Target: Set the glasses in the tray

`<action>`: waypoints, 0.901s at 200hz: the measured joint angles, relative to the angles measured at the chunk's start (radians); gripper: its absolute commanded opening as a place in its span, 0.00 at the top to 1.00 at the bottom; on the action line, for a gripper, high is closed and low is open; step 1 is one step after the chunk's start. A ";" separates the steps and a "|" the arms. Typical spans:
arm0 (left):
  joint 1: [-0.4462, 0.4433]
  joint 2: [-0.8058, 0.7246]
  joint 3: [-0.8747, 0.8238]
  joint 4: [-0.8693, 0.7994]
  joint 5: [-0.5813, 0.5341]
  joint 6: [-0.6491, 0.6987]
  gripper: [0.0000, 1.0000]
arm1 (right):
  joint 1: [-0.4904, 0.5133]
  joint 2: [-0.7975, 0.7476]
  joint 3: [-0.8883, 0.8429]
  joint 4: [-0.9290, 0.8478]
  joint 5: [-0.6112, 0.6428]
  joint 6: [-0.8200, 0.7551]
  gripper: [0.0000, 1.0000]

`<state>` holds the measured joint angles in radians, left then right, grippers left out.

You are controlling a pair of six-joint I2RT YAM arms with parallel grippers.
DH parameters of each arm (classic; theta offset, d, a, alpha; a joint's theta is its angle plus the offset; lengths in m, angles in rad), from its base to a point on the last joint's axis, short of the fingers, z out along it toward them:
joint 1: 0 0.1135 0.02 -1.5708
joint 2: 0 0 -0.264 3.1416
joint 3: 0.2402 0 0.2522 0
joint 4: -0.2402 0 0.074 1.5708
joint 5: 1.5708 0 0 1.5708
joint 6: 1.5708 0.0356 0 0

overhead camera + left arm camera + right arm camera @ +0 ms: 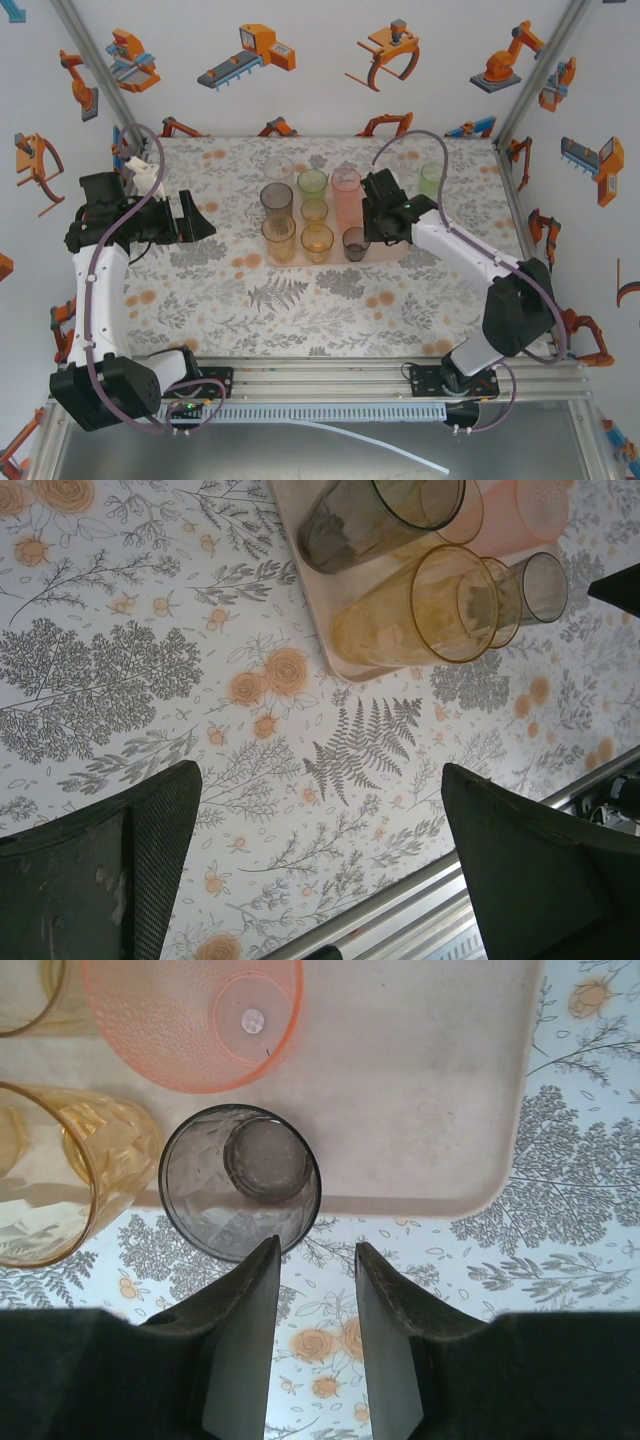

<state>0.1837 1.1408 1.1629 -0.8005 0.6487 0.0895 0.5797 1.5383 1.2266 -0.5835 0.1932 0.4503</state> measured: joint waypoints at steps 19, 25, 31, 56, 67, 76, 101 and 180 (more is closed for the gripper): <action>-0.002 0.000 0.000 0.000 0.001 0.000 0.03 | -0.016 -0.035 0.030 -0.028 0.006 -0.009 0.61; -0.002 0.000 0.000 0.000 0.002 0.000 0.03 | -0.030 -0.046 0.040 -0.035 0.006 -0.013 0.61; -0.003 0.001 0.000 0.000 0.002 0.000 0.03 | -0.048 -0.055 0.051 -0.043 0.005 -0.017 0.61; -0.011 0.003 0.000 0.000 0.003 0.000 0.03 | -0.161 -0.070 0.104 -0.060 -0.010 -0.033 0.59; -0.014 0.004 0.000 0.000 0.003 0.000 0.03 | -0.229 -0.062 0.128 -0.065 -0.026 -0.040 0.59; -0.018 0.005 0.000 0.000 0.004 0.000 0.03 | -0.282 -0.046 0.150 -0.066 -0.032 -0.044 0.58; -0.024 0.009 0.000 0.000 0.005 0.000 0.03 | -0.404 0.028 0.218 -0.064 -0.043 -0.059 0.58; -0.028 0.008 0.000 0.000 0.003 0.000 0.03 | -0.544 0.304 0.427 -0.010 -0.051 -0.085 0.58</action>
<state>0.1558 1.1488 1.1629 -0.8009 0.6518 0.0895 0.0357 1.8423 1.6539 -0.5938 0.1425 0.3656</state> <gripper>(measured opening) 0.972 0.421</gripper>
